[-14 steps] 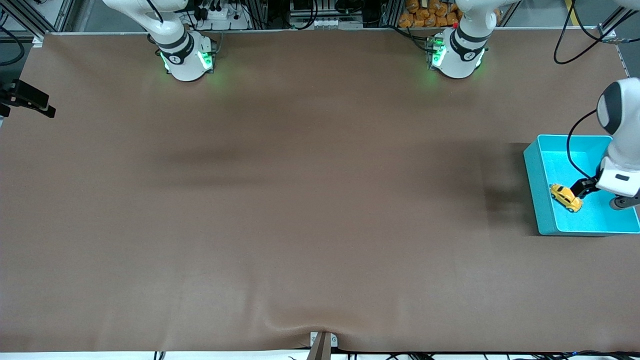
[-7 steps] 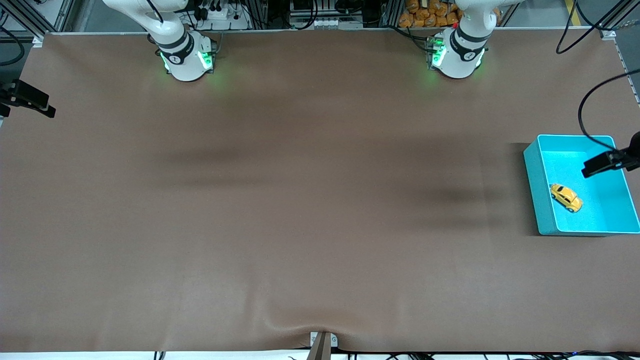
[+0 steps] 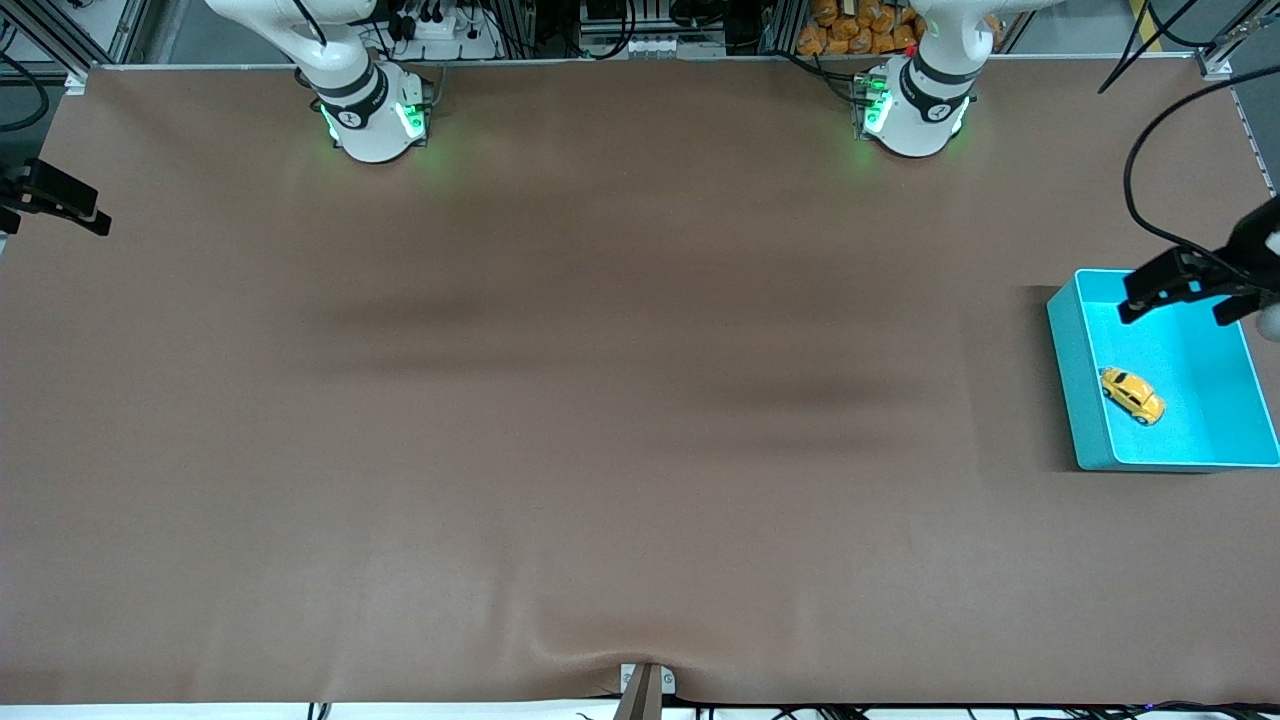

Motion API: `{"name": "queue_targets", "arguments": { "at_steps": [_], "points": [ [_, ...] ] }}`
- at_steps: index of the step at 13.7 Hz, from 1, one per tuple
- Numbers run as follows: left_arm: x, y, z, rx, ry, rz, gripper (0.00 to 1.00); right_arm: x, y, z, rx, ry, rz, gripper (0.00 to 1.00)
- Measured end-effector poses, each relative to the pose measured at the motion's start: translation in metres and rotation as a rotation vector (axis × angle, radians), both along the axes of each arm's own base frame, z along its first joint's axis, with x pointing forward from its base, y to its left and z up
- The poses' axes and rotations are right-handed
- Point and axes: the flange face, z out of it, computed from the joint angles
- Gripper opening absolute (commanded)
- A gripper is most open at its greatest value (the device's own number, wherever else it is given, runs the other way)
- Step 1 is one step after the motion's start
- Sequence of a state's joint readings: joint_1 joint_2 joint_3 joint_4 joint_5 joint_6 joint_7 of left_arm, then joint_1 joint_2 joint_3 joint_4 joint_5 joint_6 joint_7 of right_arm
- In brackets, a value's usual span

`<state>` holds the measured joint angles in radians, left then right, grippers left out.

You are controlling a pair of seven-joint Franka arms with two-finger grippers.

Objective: Wind and store yellow beetle car

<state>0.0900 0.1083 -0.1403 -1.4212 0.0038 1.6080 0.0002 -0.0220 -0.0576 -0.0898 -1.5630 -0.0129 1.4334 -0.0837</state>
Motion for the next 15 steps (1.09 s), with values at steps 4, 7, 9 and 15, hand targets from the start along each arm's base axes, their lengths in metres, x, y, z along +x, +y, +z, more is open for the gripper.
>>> {"name": "queue_targets", "arguments": {
  "at_steps": [4,7,9,15],
  "points": [
    [-0.020,-0.022,0.021,0.006,0.011,-0.039,1.00,0.000,0.000,0.000,0.000,0.000,0.000,1.00],
    [-0.033,-0.037,0.022,0.012,0.066,-0.070,1.00,0.000,0.000,0.000,0.000,-0.001,0.000,1.00],
    [-0.039,-0.047,0.018,0.016,0.107,-0.090,1.00,0.000,0.000,0.000,0.000,-0.001,0.000,1.00],
    [-0.044,-0.049,0.023,0.018,0.111,-0.092,1.00,0.001,0.000,0.001,-0.001,-0.008,0.000,1.00]
  ]
}}
